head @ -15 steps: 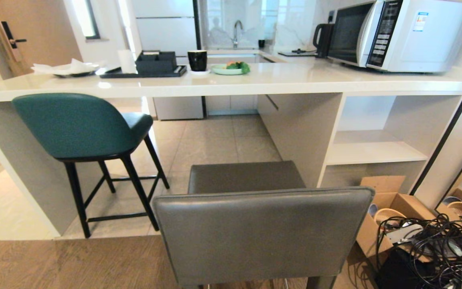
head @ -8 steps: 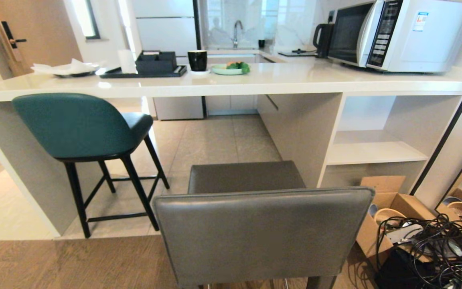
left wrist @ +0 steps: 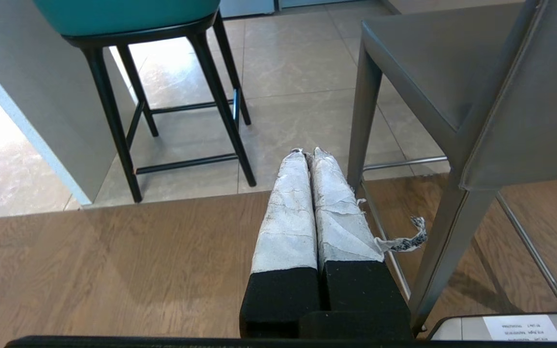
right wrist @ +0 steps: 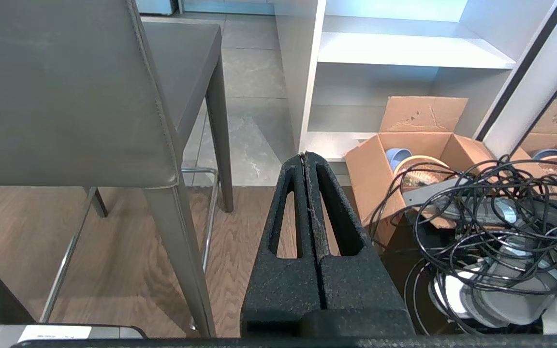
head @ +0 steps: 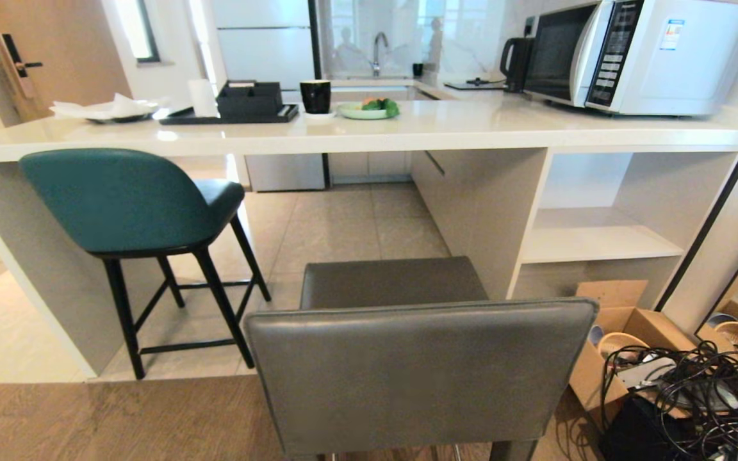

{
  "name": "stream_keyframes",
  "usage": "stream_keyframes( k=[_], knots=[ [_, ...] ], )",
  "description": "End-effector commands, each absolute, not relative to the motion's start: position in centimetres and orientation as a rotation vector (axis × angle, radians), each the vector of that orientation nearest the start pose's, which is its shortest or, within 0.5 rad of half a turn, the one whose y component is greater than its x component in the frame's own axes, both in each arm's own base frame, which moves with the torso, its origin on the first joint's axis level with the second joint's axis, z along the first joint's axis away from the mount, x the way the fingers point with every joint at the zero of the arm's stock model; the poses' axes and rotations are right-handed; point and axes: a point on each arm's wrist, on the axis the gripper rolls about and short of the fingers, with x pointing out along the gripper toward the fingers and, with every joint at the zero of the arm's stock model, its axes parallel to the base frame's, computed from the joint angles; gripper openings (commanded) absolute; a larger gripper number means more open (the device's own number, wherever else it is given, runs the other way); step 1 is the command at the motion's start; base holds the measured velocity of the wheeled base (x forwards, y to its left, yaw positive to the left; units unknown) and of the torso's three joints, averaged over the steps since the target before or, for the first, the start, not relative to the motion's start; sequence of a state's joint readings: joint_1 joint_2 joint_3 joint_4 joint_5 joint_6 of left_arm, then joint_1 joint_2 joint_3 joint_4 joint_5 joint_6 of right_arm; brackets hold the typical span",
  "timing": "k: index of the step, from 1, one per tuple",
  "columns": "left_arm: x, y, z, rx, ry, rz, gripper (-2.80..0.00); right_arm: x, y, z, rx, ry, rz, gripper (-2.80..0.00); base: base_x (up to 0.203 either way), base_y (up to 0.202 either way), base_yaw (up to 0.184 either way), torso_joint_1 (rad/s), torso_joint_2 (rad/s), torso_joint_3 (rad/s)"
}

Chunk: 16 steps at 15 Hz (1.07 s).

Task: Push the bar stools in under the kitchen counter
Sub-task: Pull the blue chair out from under the dining table

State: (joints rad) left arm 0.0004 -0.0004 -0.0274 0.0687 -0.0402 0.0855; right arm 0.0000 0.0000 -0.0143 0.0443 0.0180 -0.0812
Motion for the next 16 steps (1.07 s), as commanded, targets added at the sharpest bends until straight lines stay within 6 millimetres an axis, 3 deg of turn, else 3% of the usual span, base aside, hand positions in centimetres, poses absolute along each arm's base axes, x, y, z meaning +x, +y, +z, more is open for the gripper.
stream_keyframes(
  k=[1, 4, 16],
  knots=[
    [-2.5, -0.09, 7.62, 0.08, 0.038, -0.041, -2.8, -2.4, 0.04, 7.52, -0.07, 0.029, 0.018, -2.8, 0.0, 0.0, 0.0, 0.0, 0.0, 0.0],
    [-2.5, -0.05, 7.67, 0.026, 0.035, -0.023, -2.8, -2.4, -0.01, 7.52, 0.005, 0.029, -0.005, -2.8, 0.0, 0.0, 0.0, 0.0, 0.0, 0.0],
    [-2.5, -0.06, 7.67, 0.029, 0.035, -0.023, -2.8, -2.4, -0.01, 7.52, 0.005, 0.029, -0.005, -2.8, 0.0, 0.0, 0.0, 0.0, 0.0, 0.0]
  ],
)
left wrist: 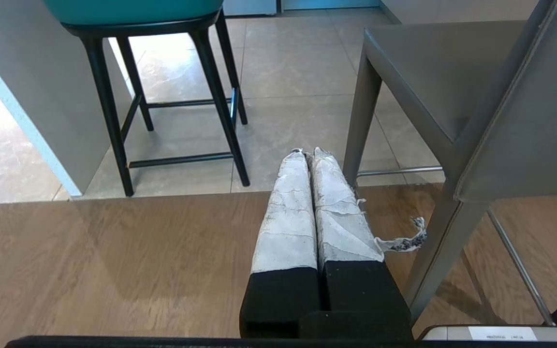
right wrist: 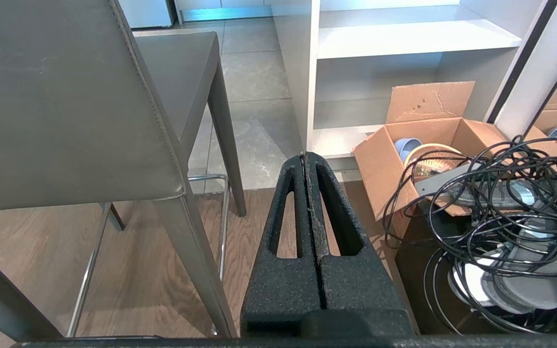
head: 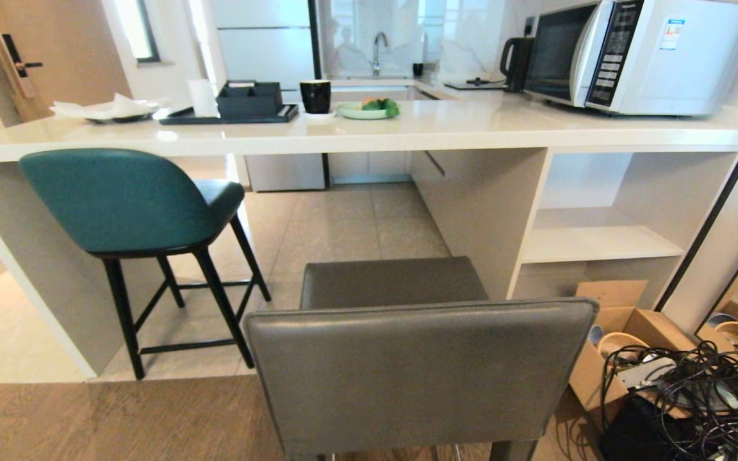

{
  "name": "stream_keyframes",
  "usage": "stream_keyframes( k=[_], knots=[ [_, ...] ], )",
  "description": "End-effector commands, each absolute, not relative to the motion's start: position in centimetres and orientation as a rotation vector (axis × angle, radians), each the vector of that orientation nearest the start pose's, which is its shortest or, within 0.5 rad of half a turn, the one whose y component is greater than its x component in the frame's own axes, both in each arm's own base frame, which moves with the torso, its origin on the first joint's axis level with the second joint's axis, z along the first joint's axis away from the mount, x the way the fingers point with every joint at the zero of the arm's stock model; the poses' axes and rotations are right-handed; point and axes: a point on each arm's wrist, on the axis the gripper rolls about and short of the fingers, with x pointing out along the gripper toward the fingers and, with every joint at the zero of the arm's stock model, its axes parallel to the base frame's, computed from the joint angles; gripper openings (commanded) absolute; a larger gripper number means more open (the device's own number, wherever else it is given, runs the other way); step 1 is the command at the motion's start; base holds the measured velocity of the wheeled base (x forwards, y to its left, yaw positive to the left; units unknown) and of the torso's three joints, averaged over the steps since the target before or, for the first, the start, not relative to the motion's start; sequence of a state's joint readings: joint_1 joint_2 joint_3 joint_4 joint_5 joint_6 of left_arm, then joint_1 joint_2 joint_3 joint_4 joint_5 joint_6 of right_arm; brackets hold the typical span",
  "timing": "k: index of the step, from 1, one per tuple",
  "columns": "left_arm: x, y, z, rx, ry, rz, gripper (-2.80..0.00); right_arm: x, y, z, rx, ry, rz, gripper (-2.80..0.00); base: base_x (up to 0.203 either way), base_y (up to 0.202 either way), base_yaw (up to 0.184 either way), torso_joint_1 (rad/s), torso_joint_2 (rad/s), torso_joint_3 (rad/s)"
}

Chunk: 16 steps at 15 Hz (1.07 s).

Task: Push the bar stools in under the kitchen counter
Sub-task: Pull the blue chair out from under the dining table

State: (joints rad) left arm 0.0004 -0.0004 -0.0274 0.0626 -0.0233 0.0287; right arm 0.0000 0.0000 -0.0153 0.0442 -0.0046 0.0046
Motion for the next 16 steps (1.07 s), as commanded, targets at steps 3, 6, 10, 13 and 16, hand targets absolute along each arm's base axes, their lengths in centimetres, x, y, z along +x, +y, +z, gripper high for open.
stream_keyframes(
  k=[3, 6, 10, 13, 16],
  knots=[
    [-2.5, -0.05, 7.67, 0.029, 0.035, -0.024, -2.8, -2.4, -0.01, 7.52, 0.005, 0.029, -0.004, -2.8, 0.0, 0.0, 0.0, 0.0, 0.0, 0.0],
    [-2.5, -0.06, 7.65, 0.029, 0.036, -0.025, -2.8, -2.4, -0.01, 7.52, 0.005, 0.029, -0.004, -2.8, 0.0, 0.0, 0.0, 0.0, 0.0, 0.0],
    [-2.51, -0.06, 7.64, 0.029, 0.038, -0.025, -2.8, -2.4, -0.01, 7.52, 0.005, 0.029, -0.003, -2.8, -0.001, 0.103, -0.002, 0.004, 0.0, 0.002],
    [-2.51, -0.06, 7.67, 0.029, 0.037, -0.025, -2.8, -2.41, -0.01, 7.55, 0.005, 0.028, -0.005, -2.8, 0.0, 0.197, -0.001, 0.0, 0.0, 0.002],
    [-2.52, -0.06, 7.68, 0.029, 0.036, -0.025, -2.8, -2.4, -0.01, 7.52, 0.004, 0.029, -0.004, -2.8, 0.0, 0.197, 0.0, 0.006, 0.0, 0.0]
  ],
)
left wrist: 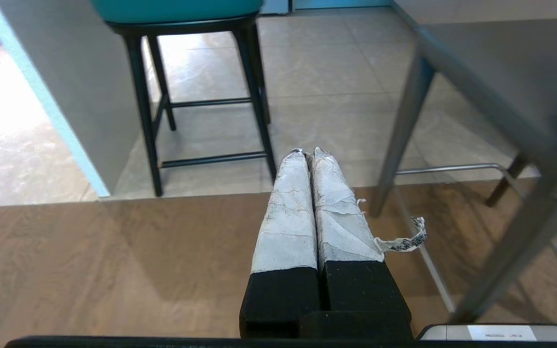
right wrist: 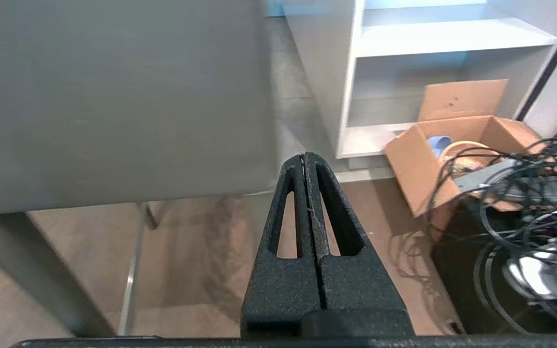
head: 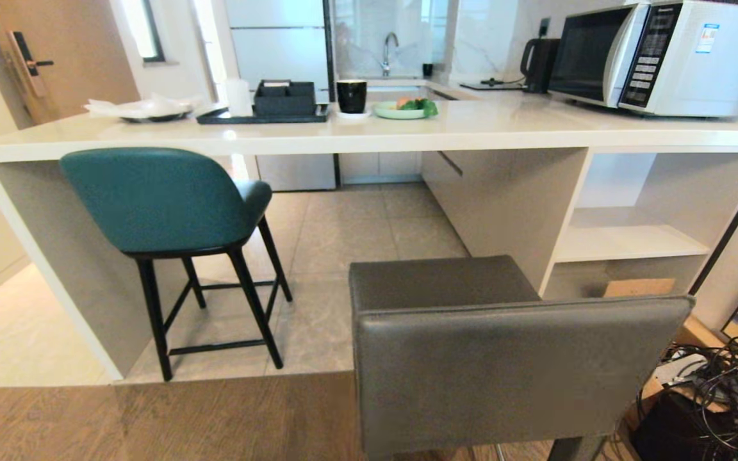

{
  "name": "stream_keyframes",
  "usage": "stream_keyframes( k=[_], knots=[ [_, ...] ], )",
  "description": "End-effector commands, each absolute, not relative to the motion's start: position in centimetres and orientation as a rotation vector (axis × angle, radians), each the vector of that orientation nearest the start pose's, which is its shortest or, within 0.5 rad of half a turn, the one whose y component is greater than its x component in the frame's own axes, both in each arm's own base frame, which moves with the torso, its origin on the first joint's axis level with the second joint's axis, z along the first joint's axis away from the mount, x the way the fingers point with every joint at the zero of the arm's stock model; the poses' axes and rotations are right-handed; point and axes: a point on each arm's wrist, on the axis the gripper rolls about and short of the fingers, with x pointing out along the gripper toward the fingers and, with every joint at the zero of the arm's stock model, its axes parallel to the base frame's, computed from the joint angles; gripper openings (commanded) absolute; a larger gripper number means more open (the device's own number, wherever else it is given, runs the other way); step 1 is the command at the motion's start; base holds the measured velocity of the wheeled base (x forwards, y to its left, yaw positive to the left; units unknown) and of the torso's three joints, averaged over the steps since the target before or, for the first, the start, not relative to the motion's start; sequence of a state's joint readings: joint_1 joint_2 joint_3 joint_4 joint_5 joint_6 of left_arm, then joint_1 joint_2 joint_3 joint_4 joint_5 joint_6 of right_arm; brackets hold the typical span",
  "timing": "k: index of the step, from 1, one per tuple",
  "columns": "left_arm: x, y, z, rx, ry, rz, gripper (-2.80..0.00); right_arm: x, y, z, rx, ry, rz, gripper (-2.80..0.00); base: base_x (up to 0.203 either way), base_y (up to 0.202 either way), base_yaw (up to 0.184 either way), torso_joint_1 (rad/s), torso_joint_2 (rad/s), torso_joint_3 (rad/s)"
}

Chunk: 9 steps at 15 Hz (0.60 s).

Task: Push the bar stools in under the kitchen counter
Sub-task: Pull the blue chair out from under the dining table

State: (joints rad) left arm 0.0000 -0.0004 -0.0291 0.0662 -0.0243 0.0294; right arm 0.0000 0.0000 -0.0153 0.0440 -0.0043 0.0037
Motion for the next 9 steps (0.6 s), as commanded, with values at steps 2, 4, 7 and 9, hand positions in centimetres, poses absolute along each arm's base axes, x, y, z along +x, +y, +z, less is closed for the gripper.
stream_keyframes(
  k=[2, 4, 7, 9],
  knots=[
    [-2.52, -0.05, 7.68, 0.03, 0.036, -0.027, -2.8, -2.4, -0.01, 7.52, 0.005, 0.029, -0.004, -2.8, 0.0, 0.2, -0.003, 0.002, 0.0, 0.003],
    [-2.52, -0.05, 7.68, 0.029, 0.036, -0.027, -2.8, -2.4, -0.01, 7.52, 0.005, 0.029, -0.005, -2.8, 0.0, 0.2, 0.001, 0.002, 0.0, 0.001],
    [-2.52, -0.05, 7.68, 0.029, 0.036, -0.027, -2.8, -2.41, -0.01, 7.56, 0.005, 0.028, -0.005, -2.8, 0.0, 0.198, -0.002, 0.003, 0.0, -0.002],
    [-2.52, -0.05, 7.67, 0.029, 0.037, -0.027, -2.8, -2.4, -0.01, 7.52, 0.005, 0.029, -0.005, -2.8, 0.0, 0.195, -0.001, 0.001, 0.0, 0.003]
  ],
)
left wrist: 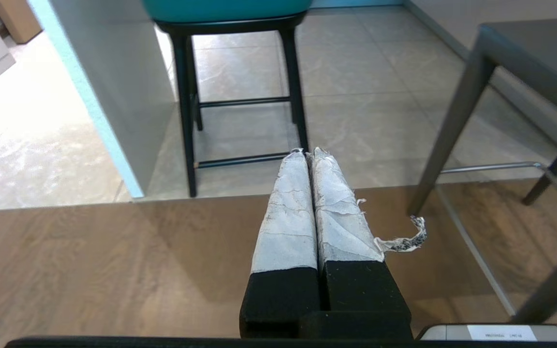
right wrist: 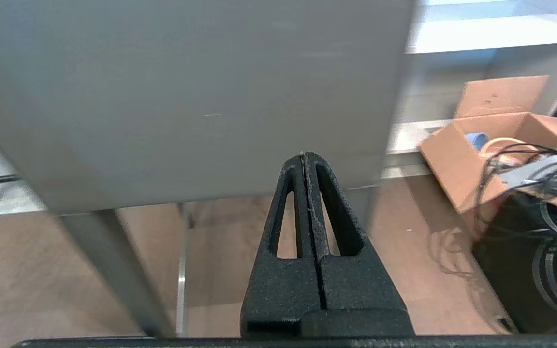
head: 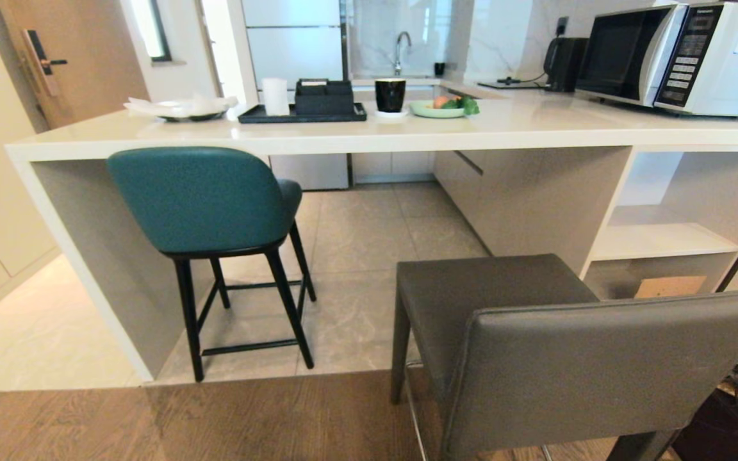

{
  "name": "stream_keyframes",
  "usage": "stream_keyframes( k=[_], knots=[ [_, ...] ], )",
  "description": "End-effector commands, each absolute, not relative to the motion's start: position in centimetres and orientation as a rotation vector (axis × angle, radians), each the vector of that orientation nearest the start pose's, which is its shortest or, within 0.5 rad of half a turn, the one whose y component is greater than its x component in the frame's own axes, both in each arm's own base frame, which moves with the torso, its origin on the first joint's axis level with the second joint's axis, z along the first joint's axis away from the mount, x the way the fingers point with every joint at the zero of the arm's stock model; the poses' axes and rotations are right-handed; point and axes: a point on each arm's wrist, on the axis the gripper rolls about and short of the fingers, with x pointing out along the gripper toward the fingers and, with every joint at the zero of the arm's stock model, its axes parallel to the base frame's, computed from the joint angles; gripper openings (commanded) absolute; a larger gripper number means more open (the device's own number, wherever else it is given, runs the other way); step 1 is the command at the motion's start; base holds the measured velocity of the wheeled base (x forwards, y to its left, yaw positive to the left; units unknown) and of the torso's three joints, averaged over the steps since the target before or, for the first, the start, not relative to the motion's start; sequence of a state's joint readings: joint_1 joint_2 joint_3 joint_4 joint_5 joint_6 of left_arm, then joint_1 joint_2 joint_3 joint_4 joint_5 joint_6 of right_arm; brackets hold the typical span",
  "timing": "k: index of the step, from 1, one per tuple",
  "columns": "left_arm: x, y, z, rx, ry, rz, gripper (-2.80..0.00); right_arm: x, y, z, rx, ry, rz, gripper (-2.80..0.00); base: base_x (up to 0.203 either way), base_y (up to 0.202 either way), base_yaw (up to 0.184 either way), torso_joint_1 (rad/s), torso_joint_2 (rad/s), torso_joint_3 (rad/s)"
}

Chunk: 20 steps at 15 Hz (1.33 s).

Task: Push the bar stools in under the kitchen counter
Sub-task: Pull the blue chair out from under the dining table

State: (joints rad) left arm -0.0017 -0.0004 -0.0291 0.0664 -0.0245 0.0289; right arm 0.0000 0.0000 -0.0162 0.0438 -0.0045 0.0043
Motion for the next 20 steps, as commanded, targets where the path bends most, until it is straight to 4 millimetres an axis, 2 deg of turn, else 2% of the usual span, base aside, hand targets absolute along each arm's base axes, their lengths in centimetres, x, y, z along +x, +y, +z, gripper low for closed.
stream_keyframes(
  k=[1, 20],
  knots=[
    [-2.52, -0.05, 7.67, 0.029, 0.038, -0.027, -2.8, -2.4, -0.01, 7.52, 0.005, 0.029, -0.005, -2.8, 0.0, 0.198, -0.003, 0.002, 0.0, 0.005],
    [-2.51, -0.05, 7.68, 0.026, 0.036, -0.025, -2.8, -2.41, -0.01, 7.55, 0.005, 0.028, -0.005, -2.8, 0.0, 0.197, -0.001, 0.002, 0.0, 0.002]
  ],
)
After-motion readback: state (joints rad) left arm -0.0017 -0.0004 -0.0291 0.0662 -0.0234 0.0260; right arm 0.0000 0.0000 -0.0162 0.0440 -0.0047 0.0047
